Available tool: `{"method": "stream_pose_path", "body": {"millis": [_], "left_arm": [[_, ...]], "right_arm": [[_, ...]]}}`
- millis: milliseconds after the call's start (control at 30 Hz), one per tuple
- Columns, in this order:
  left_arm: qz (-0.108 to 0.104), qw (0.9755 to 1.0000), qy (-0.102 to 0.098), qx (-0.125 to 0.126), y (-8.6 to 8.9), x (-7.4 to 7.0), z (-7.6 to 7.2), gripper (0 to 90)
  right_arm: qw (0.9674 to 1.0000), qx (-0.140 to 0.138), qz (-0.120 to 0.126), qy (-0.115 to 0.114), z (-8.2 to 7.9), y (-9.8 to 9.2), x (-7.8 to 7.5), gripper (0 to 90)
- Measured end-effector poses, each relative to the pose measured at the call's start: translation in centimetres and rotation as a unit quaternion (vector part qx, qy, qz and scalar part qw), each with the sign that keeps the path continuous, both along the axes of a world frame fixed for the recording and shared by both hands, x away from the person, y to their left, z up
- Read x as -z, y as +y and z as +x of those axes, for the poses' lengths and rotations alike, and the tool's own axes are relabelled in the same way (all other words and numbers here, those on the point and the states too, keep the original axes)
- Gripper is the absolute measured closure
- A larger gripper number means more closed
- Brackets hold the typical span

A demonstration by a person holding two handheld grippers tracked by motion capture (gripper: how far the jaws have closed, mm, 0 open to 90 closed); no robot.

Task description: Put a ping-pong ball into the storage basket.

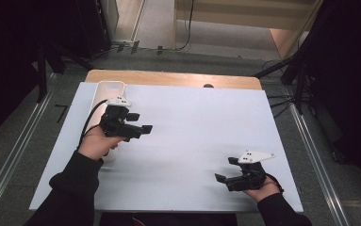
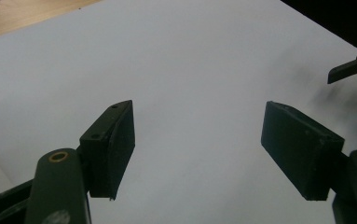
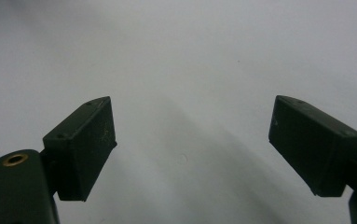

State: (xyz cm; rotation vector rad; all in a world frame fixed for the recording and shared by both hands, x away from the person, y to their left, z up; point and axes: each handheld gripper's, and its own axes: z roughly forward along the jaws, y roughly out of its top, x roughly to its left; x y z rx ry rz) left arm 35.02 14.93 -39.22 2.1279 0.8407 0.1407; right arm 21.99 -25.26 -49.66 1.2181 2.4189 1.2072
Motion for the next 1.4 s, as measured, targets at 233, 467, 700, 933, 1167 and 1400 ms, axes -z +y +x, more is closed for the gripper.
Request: {"method": "stream_pose_path", "body": {"millis": [233,467,700,933,1167,1400], "left_arm": [[-0.003,1.0000,-0.002,0.005,-0.2,0.4,-0.6,26.3],[-0.002,0.9999,-0.006,0.009,-0.2,0.9,-1.0,26.3],[-0.005,0.9999,-0.009,0.011,-0.2,1.2,-1.4,26.3],[0.002,0.9998,-0.006,0.019,-0.3,2.0,-2.0,26.3],[-0.001,0.9997,-0.007,0.023,-0.1,2.6,-2.5,26.3],[0.008,0.9992,-0.003,0.040,0.1,3.3,-3.4,26.3]], "right_arm": [[1.0000,0.000,0.000,0.000,0.0,0.0,0.0,13.2],[1.0000,0.000,0.000,0.001,0.0,0.0,0.0,13.2],[1.0000,0.000,-0.001,0.001,0.0,0.0,0.0,13.2],[1.0000,-0.001,-0.001,0.001,0.0,0.0,0.0,13.2],[1.0000,-0.002,-0.001,0.002,0.0,0.0,0.0,13.2],[1.0000,-0.002,-0.001,0.001,0.0,0.0,0.0,13.2]]}}
